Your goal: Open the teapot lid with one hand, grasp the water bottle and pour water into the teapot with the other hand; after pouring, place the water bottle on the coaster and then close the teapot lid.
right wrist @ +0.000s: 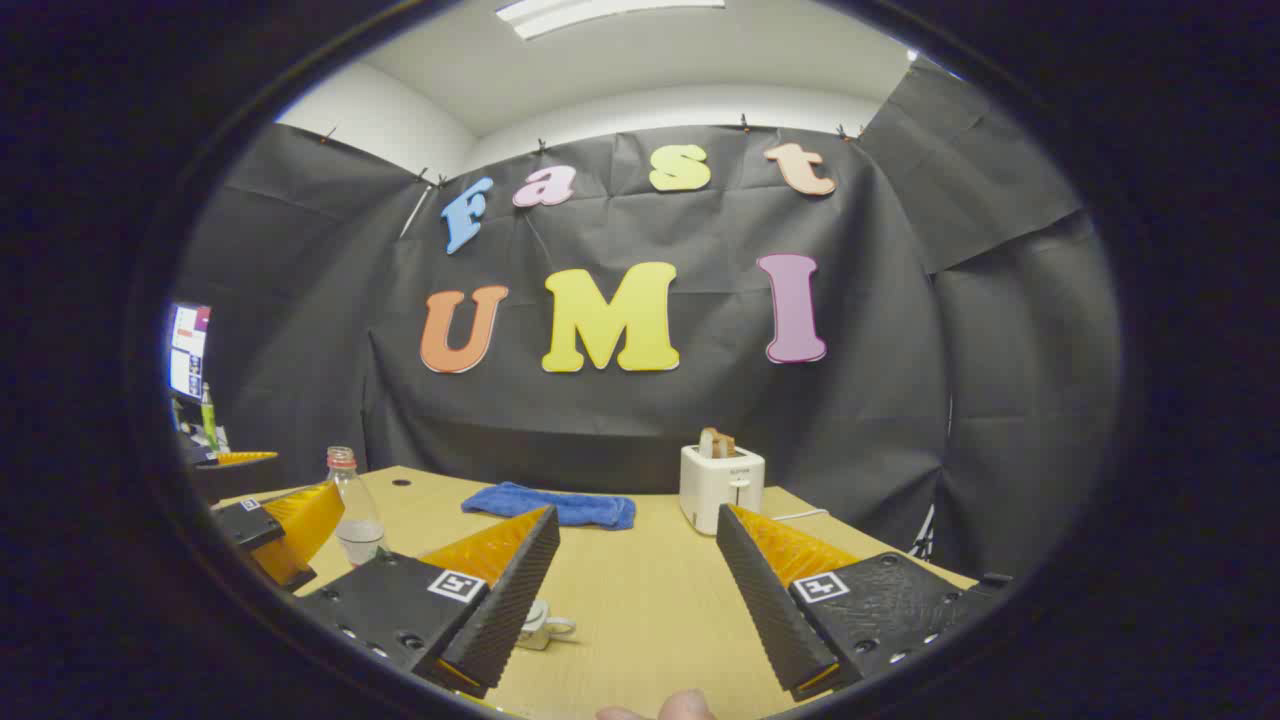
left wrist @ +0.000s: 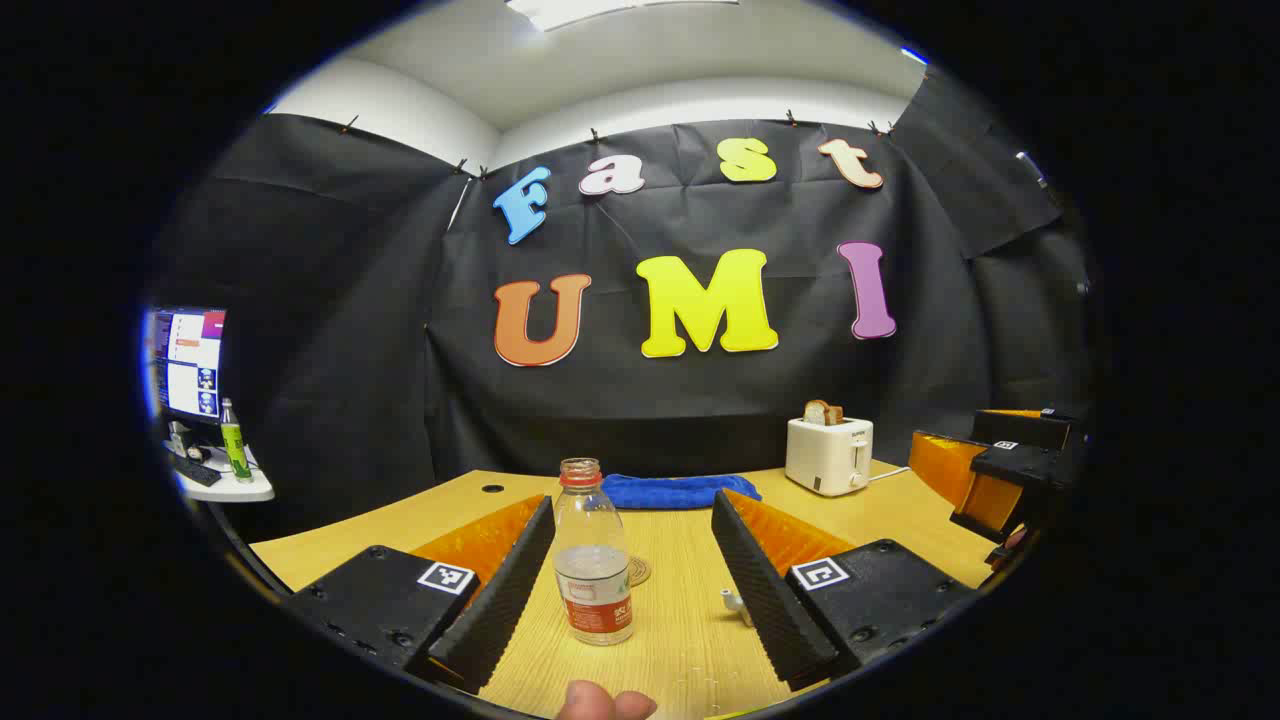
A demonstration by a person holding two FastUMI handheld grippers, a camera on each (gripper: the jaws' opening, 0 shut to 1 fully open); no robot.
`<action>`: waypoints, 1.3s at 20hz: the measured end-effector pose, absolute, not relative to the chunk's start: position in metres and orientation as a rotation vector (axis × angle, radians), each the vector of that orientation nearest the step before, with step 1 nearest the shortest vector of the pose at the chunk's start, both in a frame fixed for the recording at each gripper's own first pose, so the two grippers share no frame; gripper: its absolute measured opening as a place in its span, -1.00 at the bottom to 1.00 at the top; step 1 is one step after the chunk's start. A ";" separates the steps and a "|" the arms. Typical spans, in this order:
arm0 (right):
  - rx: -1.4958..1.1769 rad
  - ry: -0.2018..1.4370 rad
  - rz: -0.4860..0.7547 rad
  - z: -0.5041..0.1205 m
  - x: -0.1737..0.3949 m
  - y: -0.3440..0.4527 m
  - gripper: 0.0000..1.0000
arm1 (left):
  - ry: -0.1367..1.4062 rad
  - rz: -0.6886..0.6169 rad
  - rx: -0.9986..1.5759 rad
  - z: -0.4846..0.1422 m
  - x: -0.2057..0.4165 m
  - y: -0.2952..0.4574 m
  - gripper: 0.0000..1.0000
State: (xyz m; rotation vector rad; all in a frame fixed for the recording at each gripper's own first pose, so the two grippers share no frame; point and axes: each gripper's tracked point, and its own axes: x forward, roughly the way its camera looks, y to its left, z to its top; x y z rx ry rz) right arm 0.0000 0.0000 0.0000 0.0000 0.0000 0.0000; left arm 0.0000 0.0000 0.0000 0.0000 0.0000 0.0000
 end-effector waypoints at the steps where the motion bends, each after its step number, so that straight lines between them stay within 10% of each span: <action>1: -0.004 -0.002 0.002 0.001 0.000 0.000 0.92 | 0.001 0.001 0.001 0.000 0.001 0.001 0.97; 26: -0.013 0.068 0.101 -0.033 0.010 0.038 0.94 | 0.030 0.004 0.028 -0.002 0.001 0.016 0.98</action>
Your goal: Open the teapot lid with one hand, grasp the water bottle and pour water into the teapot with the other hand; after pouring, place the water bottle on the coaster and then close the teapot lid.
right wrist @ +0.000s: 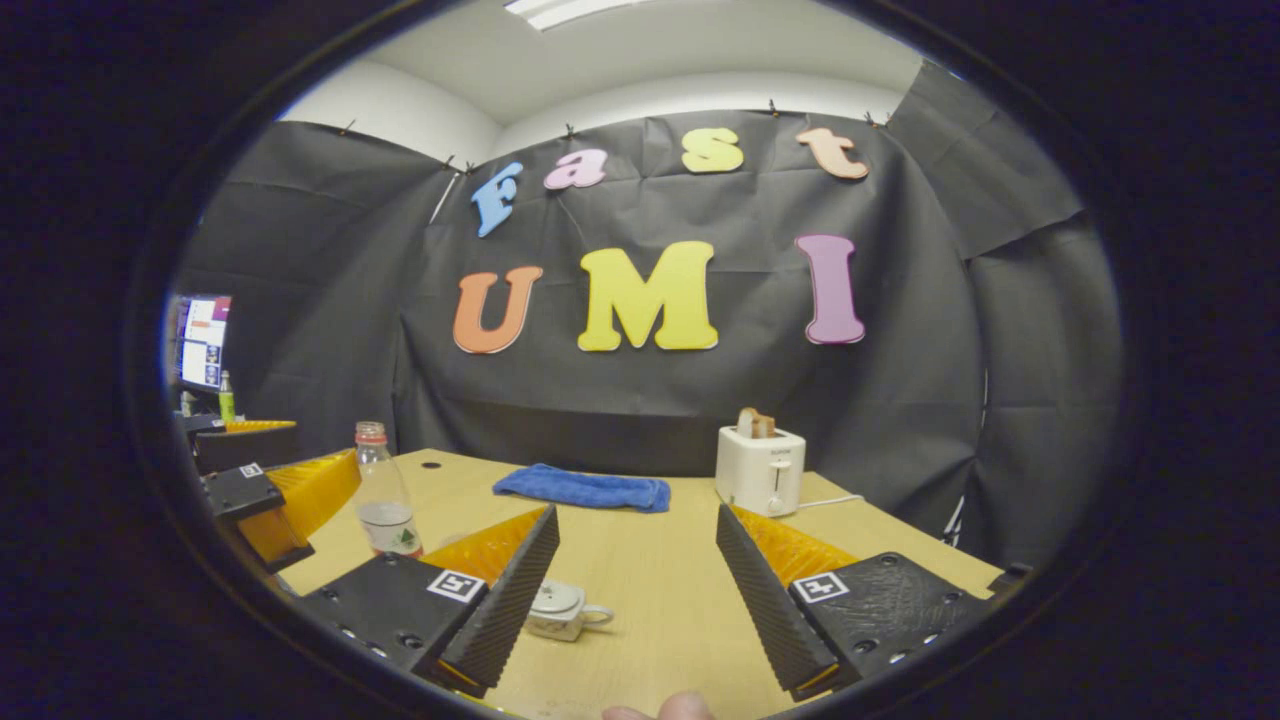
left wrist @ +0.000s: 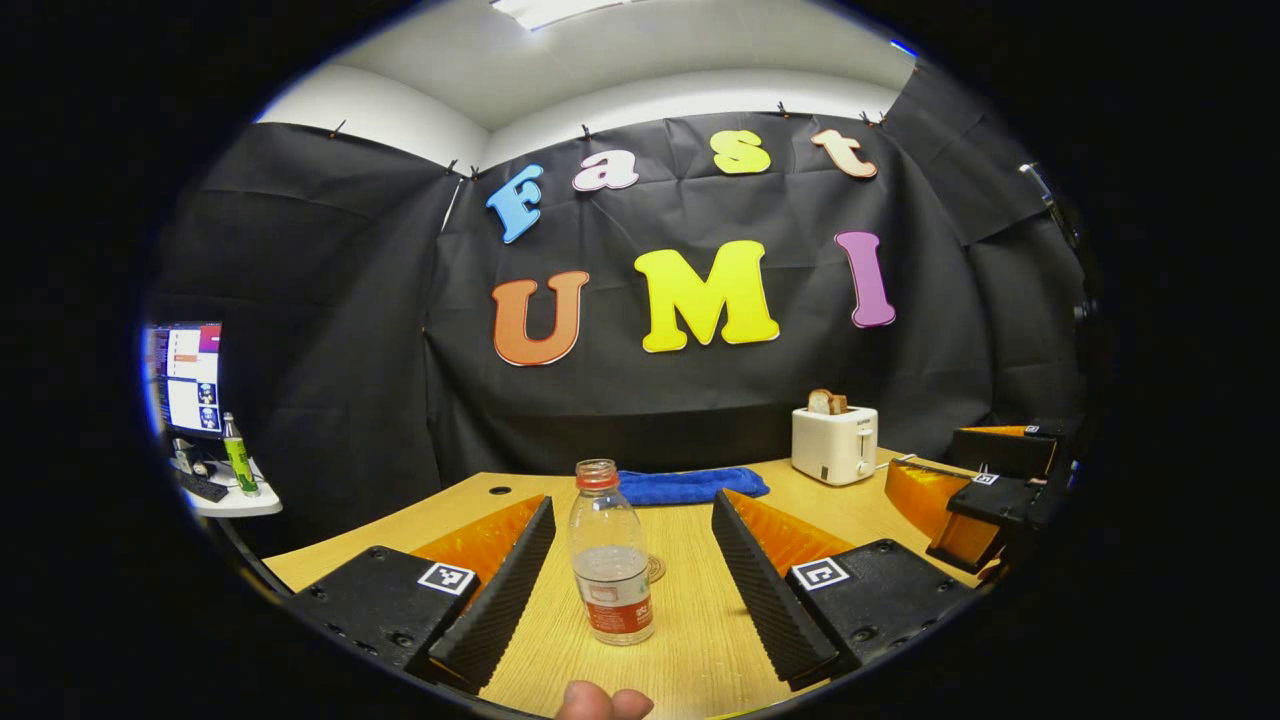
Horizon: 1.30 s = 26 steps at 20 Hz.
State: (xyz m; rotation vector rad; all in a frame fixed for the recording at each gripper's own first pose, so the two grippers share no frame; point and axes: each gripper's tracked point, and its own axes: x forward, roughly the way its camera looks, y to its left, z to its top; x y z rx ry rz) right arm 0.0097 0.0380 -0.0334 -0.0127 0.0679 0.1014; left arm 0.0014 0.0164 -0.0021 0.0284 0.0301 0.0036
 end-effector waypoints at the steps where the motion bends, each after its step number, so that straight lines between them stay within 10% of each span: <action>1: -0.015 0.078 0.114 -0.039 0.013 0.044 0.91 | 0.038 0.007 0.026 -0.003 0.001 0.020 0.98; 18: -0.037 0.257 0.175 -0.130 0.075 0.096 0.87 | 0.079 0.080 0.007 -0.010 0.007 0.060 0.97; 26: -0.075 0.291 0.202 -0.142 0.082 0.104 -0.33 | 0.088 0.080 0.022 -0.014 0.009 0.062 0.97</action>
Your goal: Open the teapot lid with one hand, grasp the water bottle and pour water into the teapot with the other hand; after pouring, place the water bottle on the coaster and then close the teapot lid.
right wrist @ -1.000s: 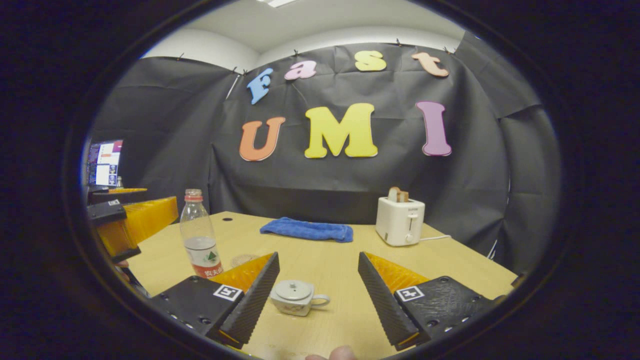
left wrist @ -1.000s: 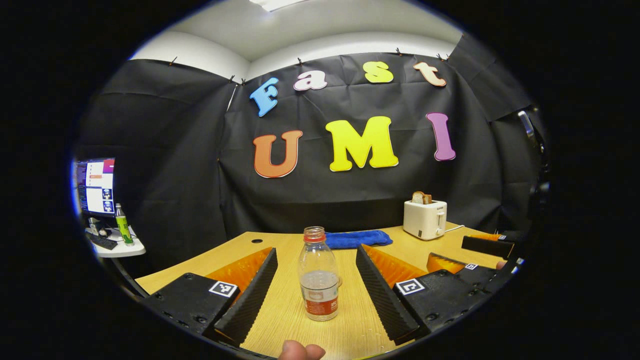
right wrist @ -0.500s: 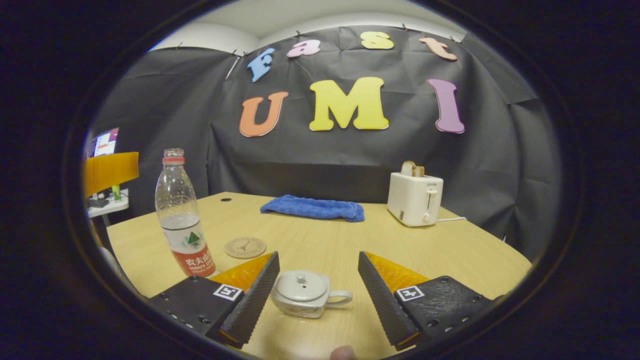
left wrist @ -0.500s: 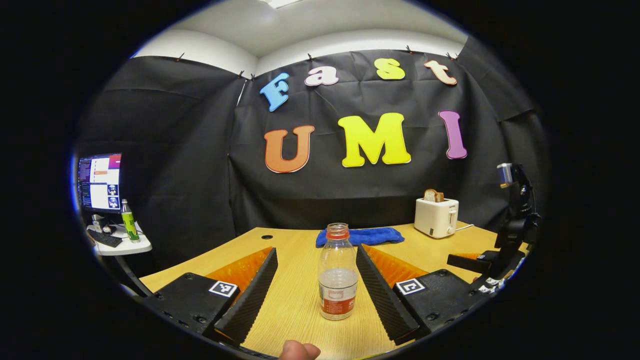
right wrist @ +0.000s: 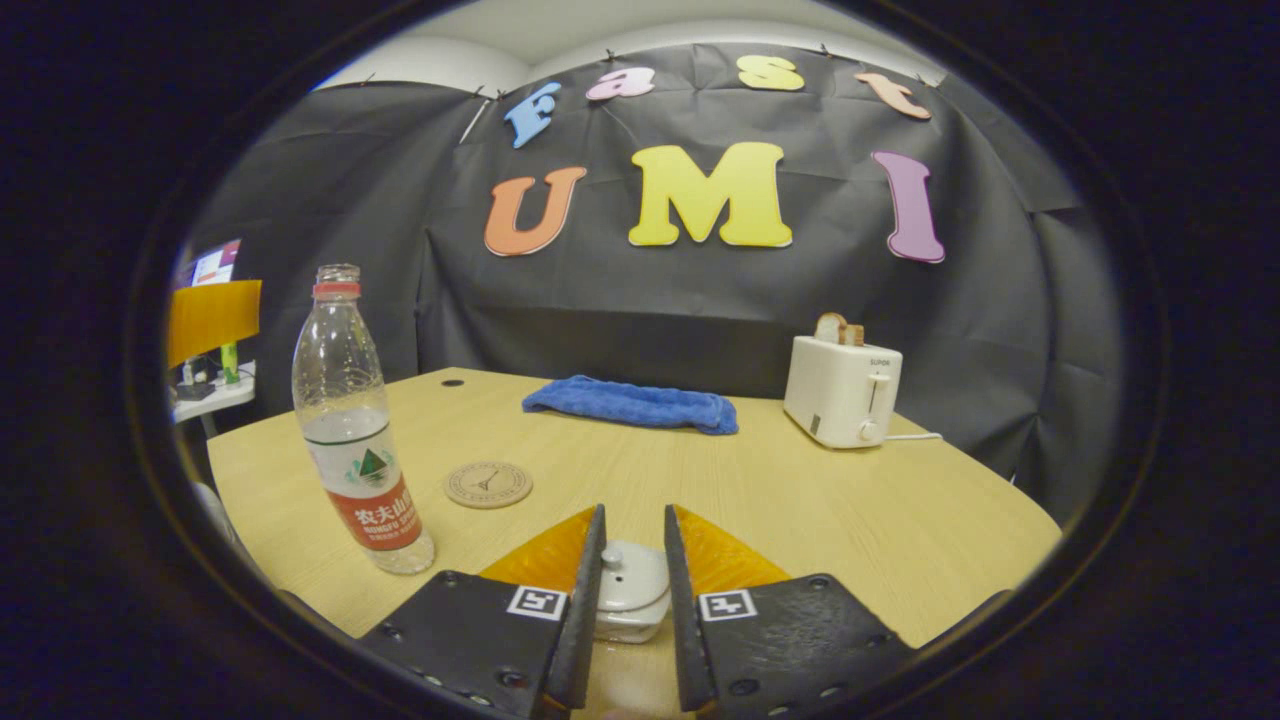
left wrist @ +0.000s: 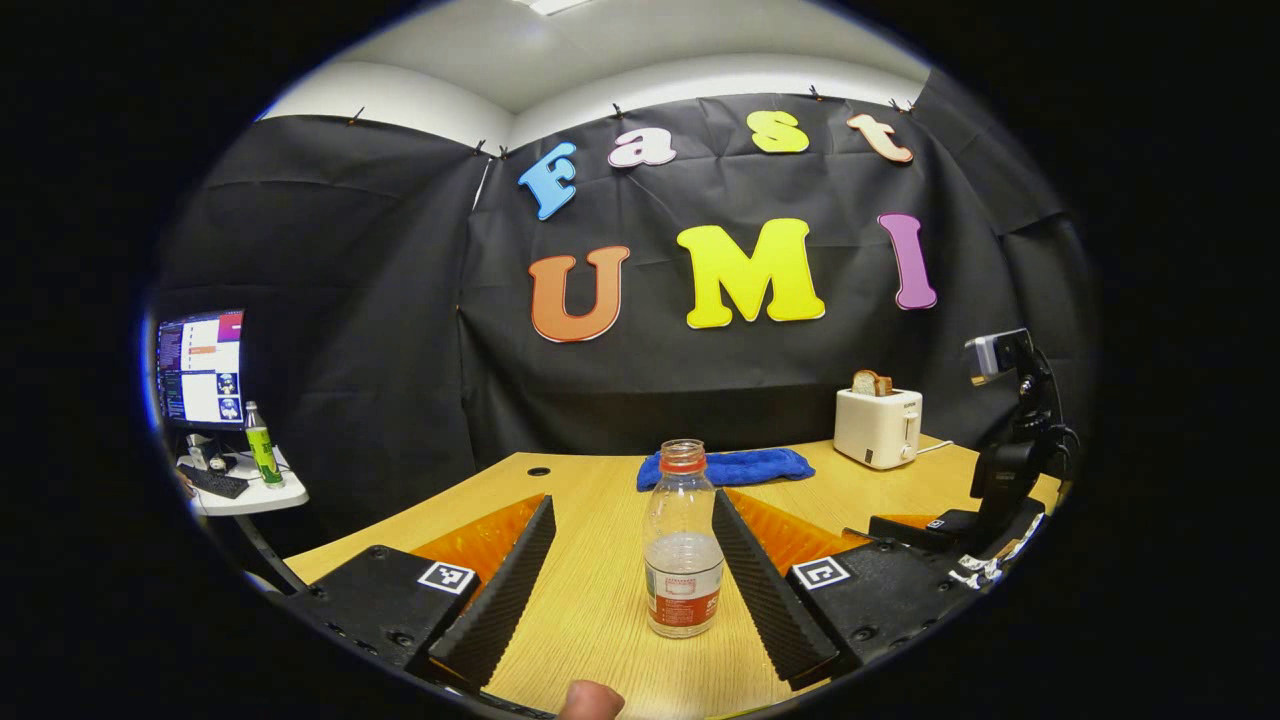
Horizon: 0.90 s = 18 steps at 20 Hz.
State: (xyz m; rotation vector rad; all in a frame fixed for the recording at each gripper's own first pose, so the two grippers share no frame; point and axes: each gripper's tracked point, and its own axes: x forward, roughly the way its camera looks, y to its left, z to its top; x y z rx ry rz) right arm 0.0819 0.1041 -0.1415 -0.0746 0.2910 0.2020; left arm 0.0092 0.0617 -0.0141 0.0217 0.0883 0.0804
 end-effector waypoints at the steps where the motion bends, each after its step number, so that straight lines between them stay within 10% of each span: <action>1: -0.077 0.288 0.202 -0.142 0.081 0.106 -0.38 | 0.087 0.081 0.022 -0.013 0.010 0.062 0.97; 5: -0.120 0.282 0.222 -0.144 0.083 0.110 -0.93 | 0.084 0.077 0.018 -0.013 0.008 0.063 0.98; 18: -0.051 0.221 0.262 -0.114 0.079 0.107 -1.00 | 0.205 0.003 -0.037 -0.068 0.000 0.046 0.98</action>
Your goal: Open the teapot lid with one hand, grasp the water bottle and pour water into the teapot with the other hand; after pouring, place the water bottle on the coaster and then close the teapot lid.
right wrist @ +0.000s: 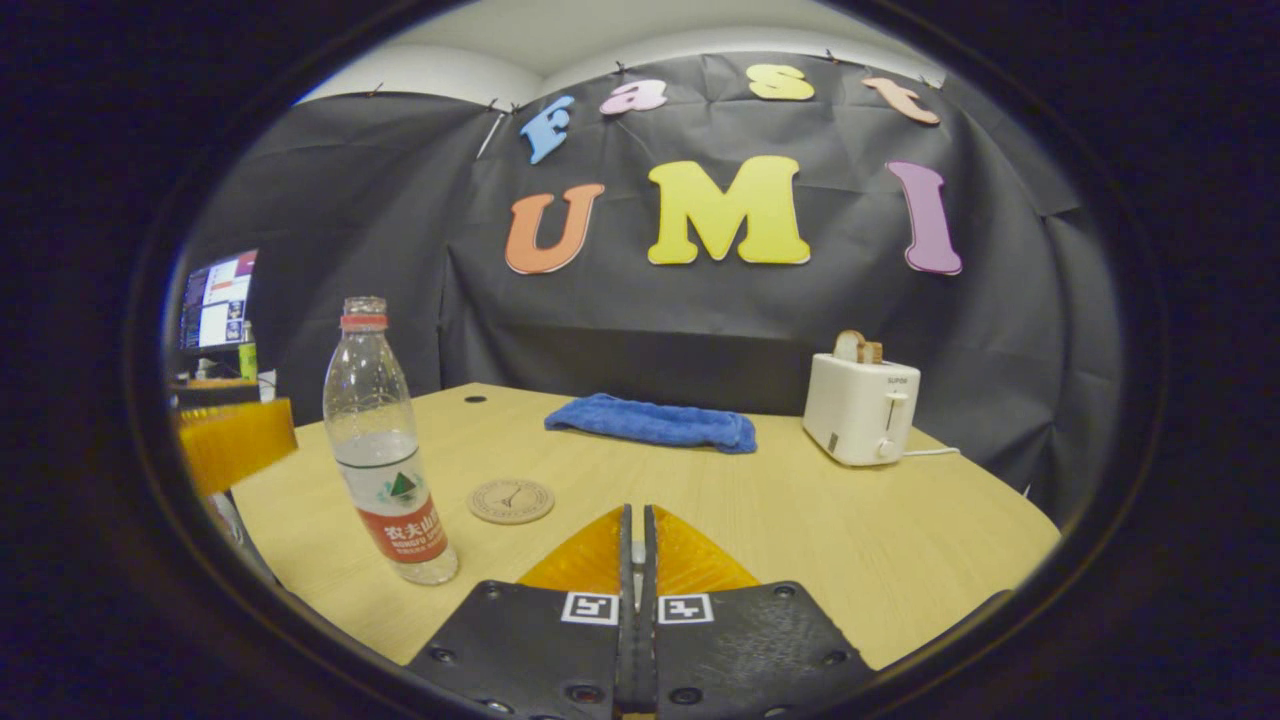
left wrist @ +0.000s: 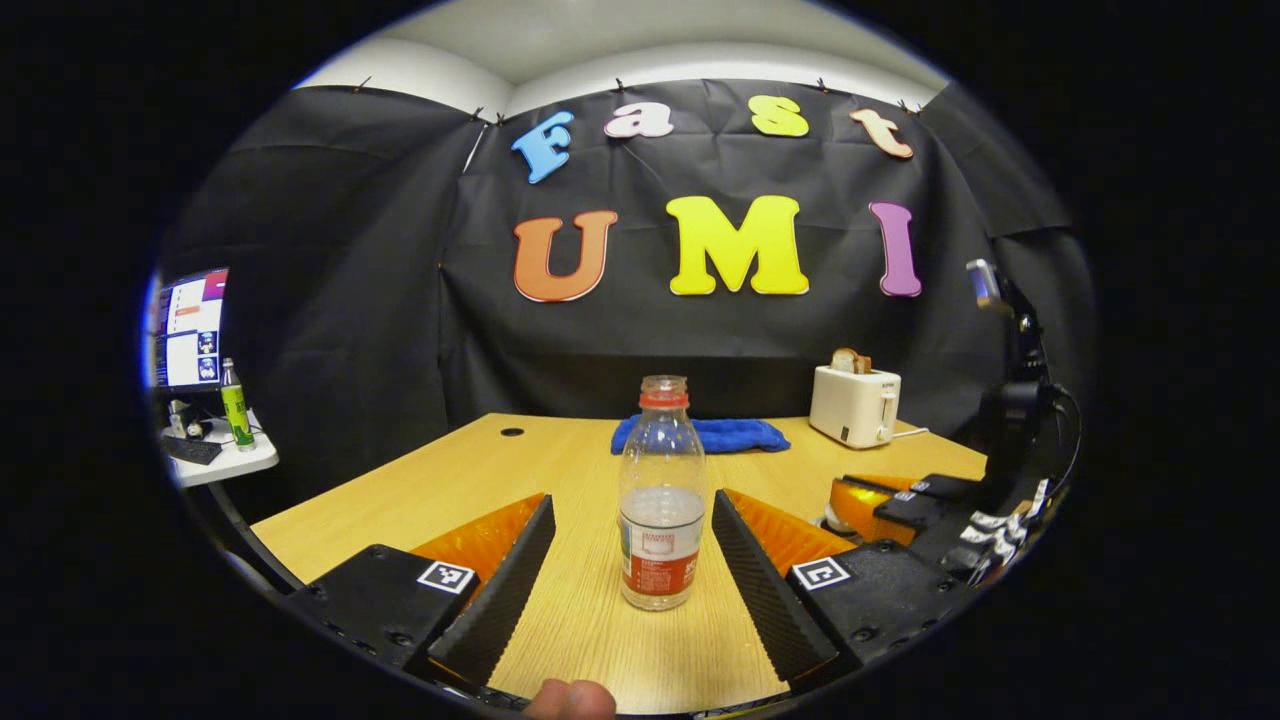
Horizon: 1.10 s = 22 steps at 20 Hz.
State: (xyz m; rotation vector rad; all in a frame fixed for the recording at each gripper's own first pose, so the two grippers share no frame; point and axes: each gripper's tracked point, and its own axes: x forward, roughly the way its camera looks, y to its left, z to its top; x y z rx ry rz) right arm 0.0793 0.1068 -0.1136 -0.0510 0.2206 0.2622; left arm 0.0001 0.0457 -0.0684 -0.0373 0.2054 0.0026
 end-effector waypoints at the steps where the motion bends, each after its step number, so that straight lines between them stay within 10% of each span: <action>1: -0.050 0.212 0.263 -0.108 0.079 0.104 -1.00 | 0.226 -0.002 -0.034 -0.077 0.000 0.044 0.98; 22: -0.071 0.178 0.195 -0.072 0.051 0.037 -1.00 | 0.418 -0.041 -0.083 -0.152 0.054 0.025 0.99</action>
